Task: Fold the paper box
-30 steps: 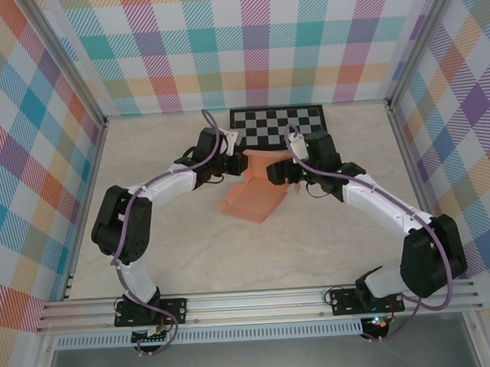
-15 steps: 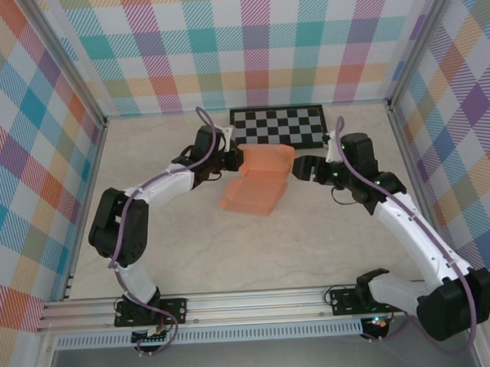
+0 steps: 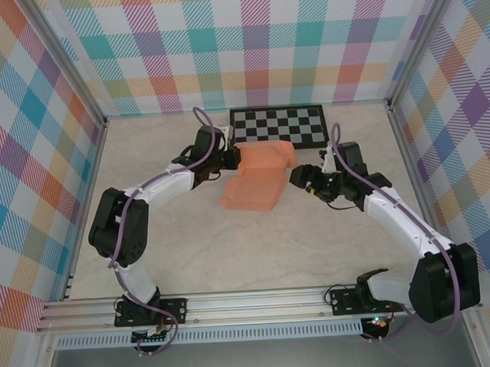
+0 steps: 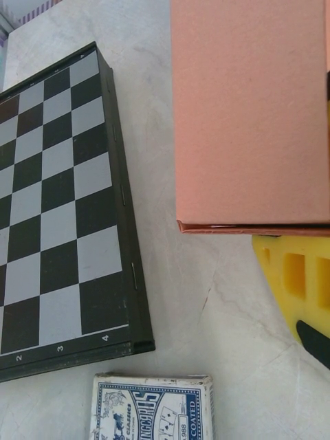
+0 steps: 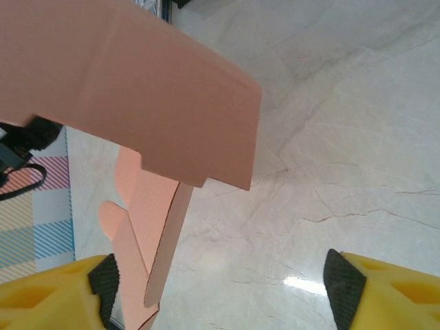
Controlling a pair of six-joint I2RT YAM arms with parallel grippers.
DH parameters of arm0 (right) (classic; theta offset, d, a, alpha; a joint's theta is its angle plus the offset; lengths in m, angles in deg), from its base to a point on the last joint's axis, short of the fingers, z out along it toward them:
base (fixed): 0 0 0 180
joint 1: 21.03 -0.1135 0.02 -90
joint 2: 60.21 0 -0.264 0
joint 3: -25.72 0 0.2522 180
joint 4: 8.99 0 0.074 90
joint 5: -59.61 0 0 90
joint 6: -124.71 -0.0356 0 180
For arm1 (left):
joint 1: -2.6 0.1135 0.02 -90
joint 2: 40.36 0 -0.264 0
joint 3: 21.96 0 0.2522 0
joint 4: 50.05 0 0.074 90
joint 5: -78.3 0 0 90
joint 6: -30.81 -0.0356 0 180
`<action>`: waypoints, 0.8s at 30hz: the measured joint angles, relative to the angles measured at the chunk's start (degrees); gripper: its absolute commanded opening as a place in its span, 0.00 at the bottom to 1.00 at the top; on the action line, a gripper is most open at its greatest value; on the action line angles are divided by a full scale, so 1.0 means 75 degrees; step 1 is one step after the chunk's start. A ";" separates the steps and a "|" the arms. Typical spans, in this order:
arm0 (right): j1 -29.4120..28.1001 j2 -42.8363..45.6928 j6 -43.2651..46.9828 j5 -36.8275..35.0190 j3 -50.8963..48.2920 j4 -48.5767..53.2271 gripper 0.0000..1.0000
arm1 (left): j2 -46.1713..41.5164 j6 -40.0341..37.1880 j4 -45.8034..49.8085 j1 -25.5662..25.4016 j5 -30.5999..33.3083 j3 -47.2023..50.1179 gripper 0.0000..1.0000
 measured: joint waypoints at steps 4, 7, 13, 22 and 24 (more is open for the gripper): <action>-0.0187 -0.0306 -0.0239 -0.0009 -0.0009 -0.0286 0.64 | 0.0000 0.0085 0.0000 0.0000 0.0070 -0.0003 0.11; -0.0309 -0.0411 -0.0481 -0.0012 -0.0012 -0.0656 0.60 | 0.0000 0.0189 0.0003 0.0000 0.0125 -0.0003 0.11; -0.0568 -0.0705 -0.0804 -0.0050 -0.0012 -0.1052 0.43 | 0.0000 0.0341 0.0015 -0.0006 0.0175 -0.0003 0.11; -0.0612 -0.0580 -0.0956 -0.0367 -0.0364 -0.1309 0.36 | 0.0000 0.0624 0.0012 -0.0006 0.0187 -0.0003 0.11; -0.0612 -0.0487 -0.0979 -0.0458 -0.0525 -0.1326 0.36 | 0.0003 0.0720 0.0009 -0.0003 0.0163 -0.0003 0.11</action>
